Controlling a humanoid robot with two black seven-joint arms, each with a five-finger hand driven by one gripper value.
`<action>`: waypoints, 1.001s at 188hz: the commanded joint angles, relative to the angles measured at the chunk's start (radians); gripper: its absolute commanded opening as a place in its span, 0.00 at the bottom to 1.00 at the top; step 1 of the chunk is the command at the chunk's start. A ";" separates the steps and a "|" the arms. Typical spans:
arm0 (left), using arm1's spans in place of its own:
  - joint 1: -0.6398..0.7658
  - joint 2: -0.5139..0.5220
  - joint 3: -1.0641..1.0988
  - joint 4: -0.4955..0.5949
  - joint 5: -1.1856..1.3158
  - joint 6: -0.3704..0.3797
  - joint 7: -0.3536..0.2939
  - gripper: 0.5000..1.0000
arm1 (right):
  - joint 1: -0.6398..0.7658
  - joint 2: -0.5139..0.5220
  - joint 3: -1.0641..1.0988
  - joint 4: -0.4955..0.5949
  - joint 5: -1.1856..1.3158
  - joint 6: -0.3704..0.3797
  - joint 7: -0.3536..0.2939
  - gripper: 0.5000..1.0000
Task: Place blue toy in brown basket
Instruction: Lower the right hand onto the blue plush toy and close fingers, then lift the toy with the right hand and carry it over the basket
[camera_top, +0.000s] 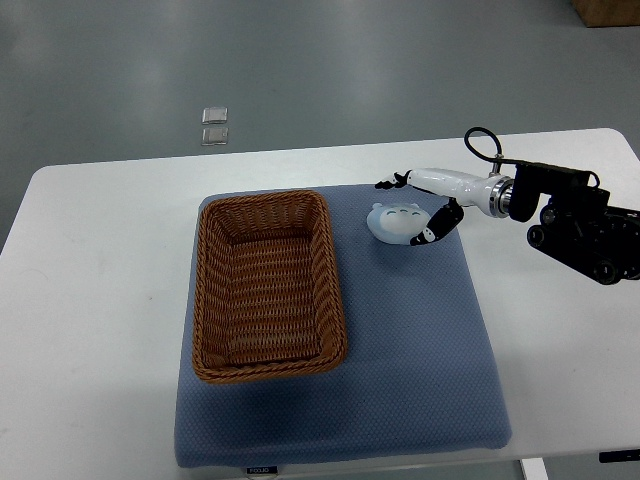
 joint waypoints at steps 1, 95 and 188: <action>0.000 0.000 0.000 0.000 0.000 0.000 0.000 1.00 | -0.002 0.003 -0.012 -0.004 0.000 -0.015 0.000 0.82; -0.001 0.000 0.000 0.000 0.000 0.000 0.000 1.00 | -0.022 0.046 -0.012 -0.020 0.002 -0.017 0.000 0.62; -0.001 0.000 0.000 0.000 0.000 0.000 0.000 1.00 | -0.013 0.043 0.000 -0.020 0.012 -0.017 0.014 0.00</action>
